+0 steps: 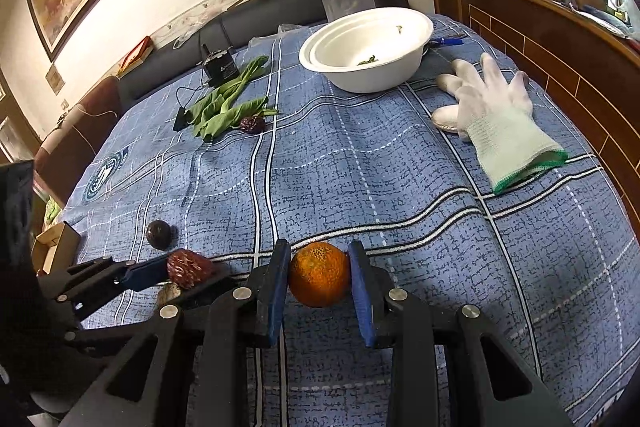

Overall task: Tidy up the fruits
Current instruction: 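Grasp a large red date with the left tool while the right tool grasps the tangerine, then carry the date and tangerine into the cardboard tray and open both tools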

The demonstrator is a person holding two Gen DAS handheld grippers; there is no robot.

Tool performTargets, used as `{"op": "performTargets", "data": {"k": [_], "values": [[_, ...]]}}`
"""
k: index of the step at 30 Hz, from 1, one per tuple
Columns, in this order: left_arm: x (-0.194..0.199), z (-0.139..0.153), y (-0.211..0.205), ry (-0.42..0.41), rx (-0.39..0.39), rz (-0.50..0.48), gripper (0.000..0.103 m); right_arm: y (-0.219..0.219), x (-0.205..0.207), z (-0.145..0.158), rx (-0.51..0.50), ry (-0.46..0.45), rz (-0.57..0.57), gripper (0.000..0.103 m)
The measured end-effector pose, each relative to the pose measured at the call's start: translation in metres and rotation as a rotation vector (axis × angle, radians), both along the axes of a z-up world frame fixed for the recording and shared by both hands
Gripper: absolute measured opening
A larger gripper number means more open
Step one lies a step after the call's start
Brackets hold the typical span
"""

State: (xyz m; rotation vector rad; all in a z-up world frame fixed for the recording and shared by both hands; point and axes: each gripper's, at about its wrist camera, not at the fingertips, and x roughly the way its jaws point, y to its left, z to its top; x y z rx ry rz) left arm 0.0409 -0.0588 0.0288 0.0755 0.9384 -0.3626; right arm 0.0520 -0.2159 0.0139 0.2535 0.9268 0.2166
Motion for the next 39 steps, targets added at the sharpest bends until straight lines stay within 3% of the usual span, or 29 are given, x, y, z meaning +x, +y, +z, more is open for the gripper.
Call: {"op": "performTargets", "data": {"k": [7,10,12,17,20,23,29,36,39], "values": [[-0.05,0.043,0.051,-0.071,-0.088,0.093,0.044,0.005,-0.006,0.003,-0.011,-0.027,0.007,0.031],[-0.079,0.052,0.082,-0.115,-0.057,0.15,0.045,0.007,-0.009,0.004,-0.019,-0.042,0.002,0.031],[-0.1,0.057,0.114,-0.131,-0.036,0.221,0.045,0.007,-0.011,0.005,-0.023,-0.051,-0.003,0.031],[-0.149,0.065,0.209,-0.15,-0.112,0.434,0.045,0.012,-0.014,-0.002,-0.055,-0.052,-0.025,0.031],[-0.174,0.061,0.266,-0.145,-0.096,0.584,0.045,0.017,-0.018,0.005,-0.08,-0.075,-0.039,0.031],[-0.194,0.055,0.307,-0.134,-0.102,0.674,0.045,0.029,-0.027,0.015,-0.081,-0.079,-0.012,0.031],[-0.212,0.036,0.35,-0.111,-0.123,0.765,0.045,0.092,-0.061,0.044,-0.072,-0.106,0.15,0.032],[-0.22,0.026,0.361,-0.102,-0.043,0.806,0.045,0.219,-0.088,0.07,-0.035,-0.125,0.428,0.032],[-0.219,0.018,0.372,-0.078,-0.082,0.81,0.045,0.273,-0.095,0.069,-0.001,-0.097,0.539,0.033]]}}
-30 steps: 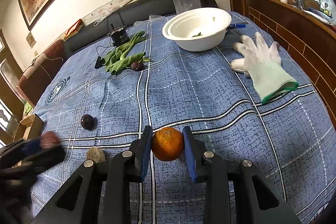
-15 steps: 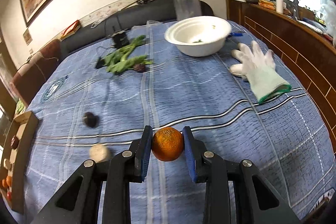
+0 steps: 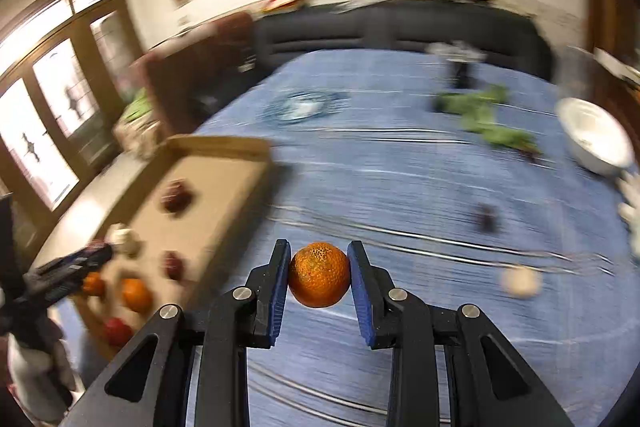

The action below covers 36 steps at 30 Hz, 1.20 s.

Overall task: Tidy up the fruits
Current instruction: 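Carry the date and tangerine into the cardboard tray and open both tools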

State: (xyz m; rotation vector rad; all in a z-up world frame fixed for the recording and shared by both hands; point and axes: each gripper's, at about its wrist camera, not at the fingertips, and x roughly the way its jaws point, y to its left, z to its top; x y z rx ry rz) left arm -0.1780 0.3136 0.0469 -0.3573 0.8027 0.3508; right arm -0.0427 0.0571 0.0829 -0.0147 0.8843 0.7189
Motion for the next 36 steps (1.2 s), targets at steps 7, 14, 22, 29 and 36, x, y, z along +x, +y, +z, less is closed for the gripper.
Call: {"op": "performTargets", "data": {"k": [7,14,22,29,36], "values": [[0.003,-0.007,0.006,0.004,-0.056,-0.005,0.045,0.101,-0.009,-0.015,-0.051,0.04,0.175,0.033],[-0.002,0.003,0.011,-0.026,-0.058,0.004,0.045,0.144,0.002,-0.046,-0.104,0.119,0.209,0.033],[-0.014,0.016,0.019,-0.051,-0.039,0.028,0.052,0.134,0.01,-0.046,-0.065,0.151,0.192,0.038],[-0.02,0.025,0.007,-0.063,-0.027,0.028,0.053,0.082,-0.001,-0.012,0.031,0.101,0.11,0.05],[-0.02,0.036,-0.026,-0.069,0.011,-0.031,0.058,0.011,-0.031,-0.003,0.046,0.052,-0.025,0.057]]}}
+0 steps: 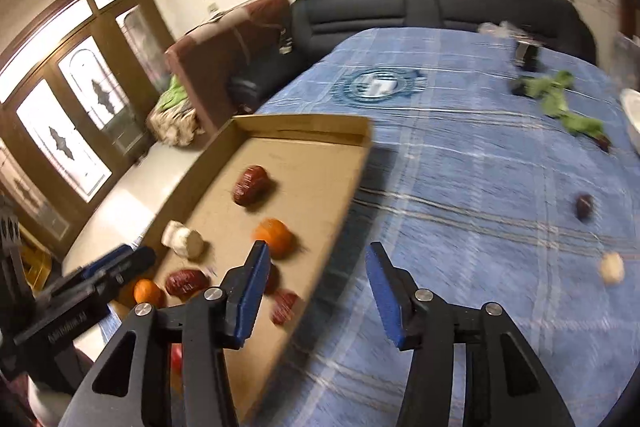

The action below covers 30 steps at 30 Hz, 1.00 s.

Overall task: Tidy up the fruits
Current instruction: 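Carry the date and tangerine into the cardboard tray and open both tools, then move both tools back toward the dark fruit and the last yam piece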

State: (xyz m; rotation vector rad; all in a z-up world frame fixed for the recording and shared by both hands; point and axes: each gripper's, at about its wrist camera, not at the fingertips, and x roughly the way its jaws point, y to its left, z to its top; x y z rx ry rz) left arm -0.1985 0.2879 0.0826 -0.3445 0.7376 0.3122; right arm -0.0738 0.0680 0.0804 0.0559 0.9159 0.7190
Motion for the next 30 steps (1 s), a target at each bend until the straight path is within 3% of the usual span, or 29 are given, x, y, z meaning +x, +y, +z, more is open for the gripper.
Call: {"op": "performTargets", "data": {"k": [12,19,30], "values": [[0.004,0.02,-0.087,-0.015,0.114,-0.162,0.064,-0.089,-0.031,-0.004,-0.001,-0.027,-0.178,0.061],[0.003,0.023,-0.11,-0.007,0.182,-0.18,0.064,-0.106,-0.041,-0.007,-0.007,-0.051,-0.202,0.065],[0.004,0.018,-0.121,0.014,0.217,-0.192,0.064,-0.106,-0.046,-0.011,-0.013,-0.047,-0.194,0.067]]}}
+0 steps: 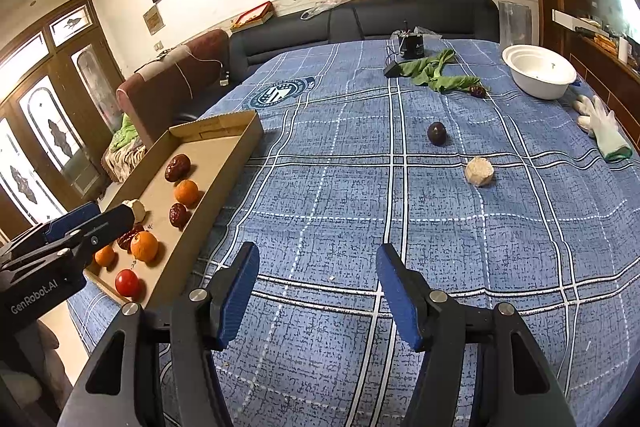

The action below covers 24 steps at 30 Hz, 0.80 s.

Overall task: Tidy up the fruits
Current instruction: 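Move both tools back toward the dark fruit and the last yam piece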

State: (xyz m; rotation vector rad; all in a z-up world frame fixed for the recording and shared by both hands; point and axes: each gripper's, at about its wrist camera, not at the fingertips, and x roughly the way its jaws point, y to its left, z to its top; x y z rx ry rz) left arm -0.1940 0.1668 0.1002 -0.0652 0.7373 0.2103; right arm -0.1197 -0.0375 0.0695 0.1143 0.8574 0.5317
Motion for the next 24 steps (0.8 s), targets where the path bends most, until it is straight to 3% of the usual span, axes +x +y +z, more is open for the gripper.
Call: {"op": "performTargets", "data": {"k": [24], "values": [[0.016,-0.015,-0.002,0.044,0.0,-0.012,0.065,-0.002,0.01,-0.015,-0.012,0.051,-0.01,0.07]]}}
